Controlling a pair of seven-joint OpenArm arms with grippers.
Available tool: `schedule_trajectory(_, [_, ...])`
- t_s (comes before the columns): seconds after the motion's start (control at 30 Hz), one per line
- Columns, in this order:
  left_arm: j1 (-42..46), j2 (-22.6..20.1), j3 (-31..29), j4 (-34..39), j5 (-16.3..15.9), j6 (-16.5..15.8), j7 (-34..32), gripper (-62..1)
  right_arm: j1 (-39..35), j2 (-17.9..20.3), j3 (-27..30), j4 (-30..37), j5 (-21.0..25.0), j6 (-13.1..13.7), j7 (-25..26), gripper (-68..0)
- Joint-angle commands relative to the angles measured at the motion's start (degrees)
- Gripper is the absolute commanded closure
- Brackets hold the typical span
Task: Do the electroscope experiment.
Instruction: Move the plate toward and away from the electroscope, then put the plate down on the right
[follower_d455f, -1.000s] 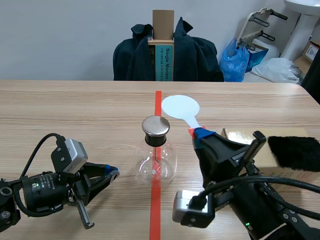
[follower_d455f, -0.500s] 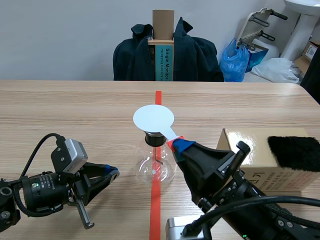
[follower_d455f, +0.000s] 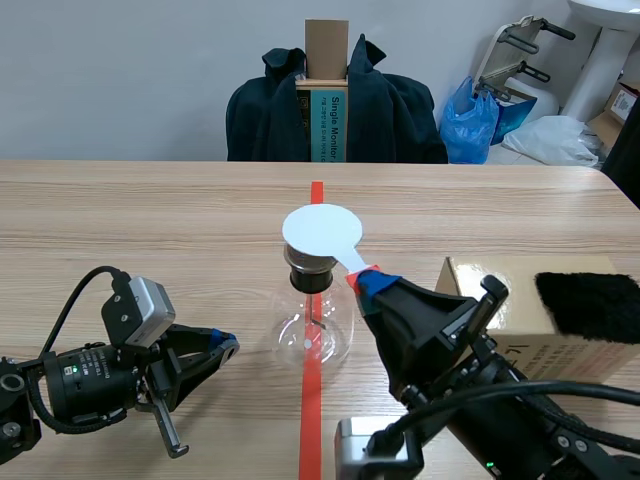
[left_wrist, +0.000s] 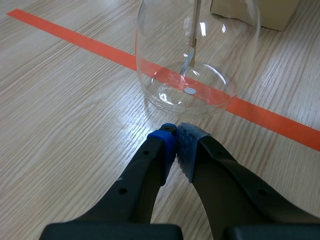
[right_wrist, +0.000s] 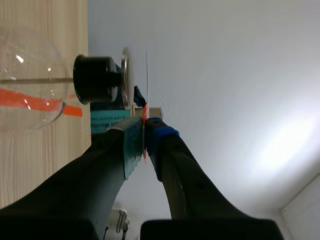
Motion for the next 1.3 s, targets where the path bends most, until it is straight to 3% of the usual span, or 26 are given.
schedule_trajectory(0.0, [-0.4,0.1,-0.2,1.4,-0.4,-0.1,-0.9,-2.9,0.7,0.6,0.5,0.7,0.3,-0.8,-2.2,-0.8])
schedule_trajectory(0.33, [1.5,-1.7,-2.7,3.8,-0.5,-0.3,-0.9,-2.9,0.7,0.6,0.5,0.7,0.4,-0.9,-19.8,-0.8])
schedule_trajectory(0.4, [3.3,-2.6,-4.2,6.6,-0.5,-0.3,-1.0,-2.9,0.5,0.8,0.5,0.8,0.4,-2.5,-22.1,-0.8])
schedule_trajectory(0.47, [5.8,-3.9,-5.7,10.3,-0.4,-0.3,-0.9,-2.9,-0.5,0.9,0.5,1.3,0.4,-4.6,-23.5,-0.8])
schedule_trajectory(0.8, [23.1,-9.6,-14.9,30.0,-0.4,-0.7,-0.7,-2.9,-12.0,4.7,0.5,11.1,0.4,-4.6,-29.3,-0.8])
schedule_trajectory(1.03, [34.9,-11.6,-23.7,41.7,-0.6,-0.8,-0.5,-3.1,-18.7,8.1,0.5,11.5,0.7,-4.6,-31.4,-0.8])
schedule_trajectory(1.1, [38.0,-11.8,-26.2,44.3,-0.6,-0.9,-0.4,-8.8,-18.8,8.3,0.5,10.7,0.7,-4.6,-32.2,-0.9])
schedule_trajectory(1.13, [39.4,-11.8,-27.5,45.5,-0.6,-0.9,-0.4,-15.4,-18.8,8.3,0.5,10.2,0.6,-4.6,-32.4,-0.8])
schedule_trajectory(1.27, [44.0,-11.8,-32.1,48.9,-3.2,-2.7,-0.7,-55.4,-17.7,8.3,0.5,7.9,0.6,-4.6,-33.3,-0.8])
